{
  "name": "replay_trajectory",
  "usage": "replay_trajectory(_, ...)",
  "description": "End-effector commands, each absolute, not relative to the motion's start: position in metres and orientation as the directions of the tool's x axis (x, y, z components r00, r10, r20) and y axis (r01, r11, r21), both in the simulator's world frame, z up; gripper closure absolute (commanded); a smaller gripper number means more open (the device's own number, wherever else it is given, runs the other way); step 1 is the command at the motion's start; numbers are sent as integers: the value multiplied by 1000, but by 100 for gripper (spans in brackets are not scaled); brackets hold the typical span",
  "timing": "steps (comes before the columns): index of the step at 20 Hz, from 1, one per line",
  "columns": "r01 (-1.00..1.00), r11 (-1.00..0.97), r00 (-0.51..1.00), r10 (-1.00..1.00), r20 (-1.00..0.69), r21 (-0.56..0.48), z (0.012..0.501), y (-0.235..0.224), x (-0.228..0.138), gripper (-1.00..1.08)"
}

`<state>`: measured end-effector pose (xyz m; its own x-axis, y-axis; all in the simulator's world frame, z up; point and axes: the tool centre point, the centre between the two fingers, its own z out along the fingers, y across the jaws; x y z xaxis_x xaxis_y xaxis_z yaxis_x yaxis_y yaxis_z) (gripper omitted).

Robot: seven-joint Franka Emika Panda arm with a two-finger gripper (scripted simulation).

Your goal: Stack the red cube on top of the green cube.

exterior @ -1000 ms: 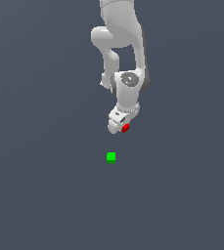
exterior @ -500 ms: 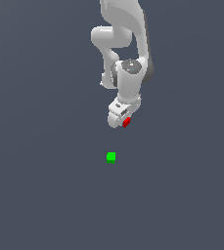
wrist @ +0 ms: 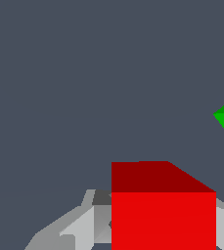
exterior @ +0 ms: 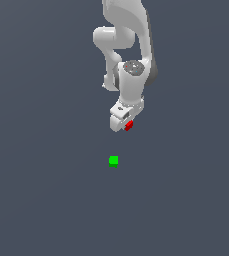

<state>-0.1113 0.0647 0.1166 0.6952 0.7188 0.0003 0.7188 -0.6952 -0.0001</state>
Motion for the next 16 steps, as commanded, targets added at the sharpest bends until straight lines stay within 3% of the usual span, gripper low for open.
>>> replay_trajectory(1, 718, -696, 696, 718, 0, 1, 115, 62, -106, 108)
replay_trajectory(16, 718, -696, 696, 718, -1, 1, 85, 25, -27, 108)
